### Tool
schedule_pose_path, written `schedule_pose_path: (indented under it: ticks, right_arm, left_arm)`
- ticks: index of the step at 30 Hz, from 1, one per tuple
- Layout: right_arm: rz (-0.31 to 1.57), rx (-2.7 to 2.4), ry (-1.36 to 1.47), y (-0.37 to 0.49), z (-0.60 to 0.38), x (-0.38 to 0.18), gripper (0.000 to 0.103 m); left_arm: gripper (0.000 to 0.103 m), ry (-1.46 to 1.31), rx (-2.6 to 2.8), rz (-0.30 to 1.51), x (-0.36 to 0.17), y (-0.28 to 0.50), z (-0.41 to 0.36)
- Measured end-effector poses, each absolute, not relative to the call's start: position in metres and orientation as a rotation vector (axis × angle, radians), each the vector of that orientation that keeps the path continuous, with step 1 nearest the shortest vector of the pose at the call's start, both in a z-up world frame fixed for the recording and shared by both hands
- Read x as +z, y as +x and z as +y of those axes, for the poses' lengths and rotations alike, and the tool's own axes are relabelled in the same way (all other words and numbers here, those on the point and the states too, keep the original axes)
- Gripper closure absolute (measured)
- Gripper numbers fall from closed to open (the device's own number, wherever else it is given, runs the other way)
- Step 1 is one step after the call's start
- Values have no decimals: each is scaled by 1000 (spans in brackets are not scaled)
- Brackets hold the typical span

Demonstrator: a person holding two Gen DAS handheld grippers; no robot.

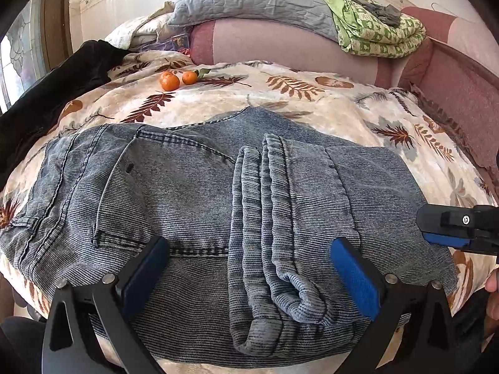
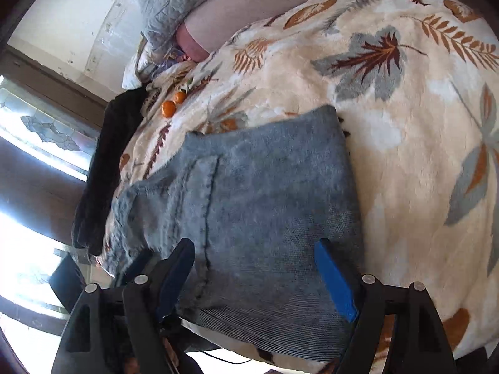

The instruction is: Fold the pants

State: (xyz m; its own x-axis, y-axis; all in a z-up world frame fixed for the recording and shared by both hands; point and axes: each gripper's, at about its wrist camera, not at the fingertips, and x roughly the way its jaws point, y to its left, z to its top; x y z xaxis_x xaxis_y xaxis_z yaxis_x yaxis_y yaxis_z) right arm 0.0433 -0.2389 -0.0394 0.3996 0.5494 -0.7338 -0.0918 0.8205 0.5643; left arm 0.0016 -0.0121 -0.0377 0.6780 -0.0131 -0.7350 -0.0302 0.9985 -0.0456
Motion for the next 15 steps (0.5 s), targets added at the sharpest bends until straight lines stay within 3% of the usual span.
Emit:
schedule_pose_path:
  ticks: [15]
  right_arm:
    - [1030, 448, 476, 33, -244, -28, 21]
  left_arm:
    - [0, -26, 28, 784, -41, -1, -16]
